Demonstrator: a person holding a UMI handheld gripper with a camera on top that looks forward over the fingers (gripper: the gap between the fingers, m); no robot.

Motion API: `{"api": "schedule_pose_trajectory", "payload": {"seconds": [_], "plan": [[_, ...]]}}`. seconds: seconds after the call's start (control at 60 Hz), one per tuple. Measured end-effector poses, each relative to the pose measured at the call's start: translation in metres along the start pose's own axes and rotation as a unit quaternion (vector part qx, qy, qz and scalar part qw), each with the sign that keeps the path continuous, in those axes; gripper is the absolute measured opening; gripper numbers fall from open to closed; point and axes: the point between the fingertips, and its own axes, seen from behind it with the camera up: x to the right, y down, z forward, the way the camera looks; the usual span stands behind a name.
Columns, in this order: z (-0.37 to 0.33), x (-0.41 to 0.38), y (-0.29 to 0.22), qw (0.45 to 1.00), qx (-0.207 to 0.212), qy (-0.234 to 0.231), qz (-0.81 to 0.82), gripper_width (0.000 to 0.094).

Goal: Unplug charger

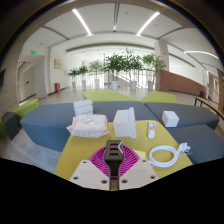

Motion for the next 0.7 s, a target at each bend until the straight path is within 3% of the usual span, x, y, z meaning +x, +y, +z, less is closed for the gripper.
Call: {"api": "schedule_pose_trajectory", "payload": {"seconds": [0.233, 0.333, 0.417, 0.483, 0.617, 0.7], "plan": [[-0.006, 0.005, -0.016, 1.000, -0.016, -0.015, 0.017, 0.0072], [-0.050, 0.014, -0.095, 0.997, 0.071, -0.011, 0.021, 0.0071], [-0.090, 0.021, -0.153, 0.994, 0.107, -0.013, 0.002, 0.0071], [-0.108, 0.034, -0.171, 0.993, 0.118, -0.011, 0.001, 0.0070], [-0.110, 0.086, -0.144, 0.996, 0.083, 0.025, -0.008, 0.0070], [-0.097, 0.114, -0.081, 0.999, 0.016, 0.034, -0.002, 0.0072]]}}
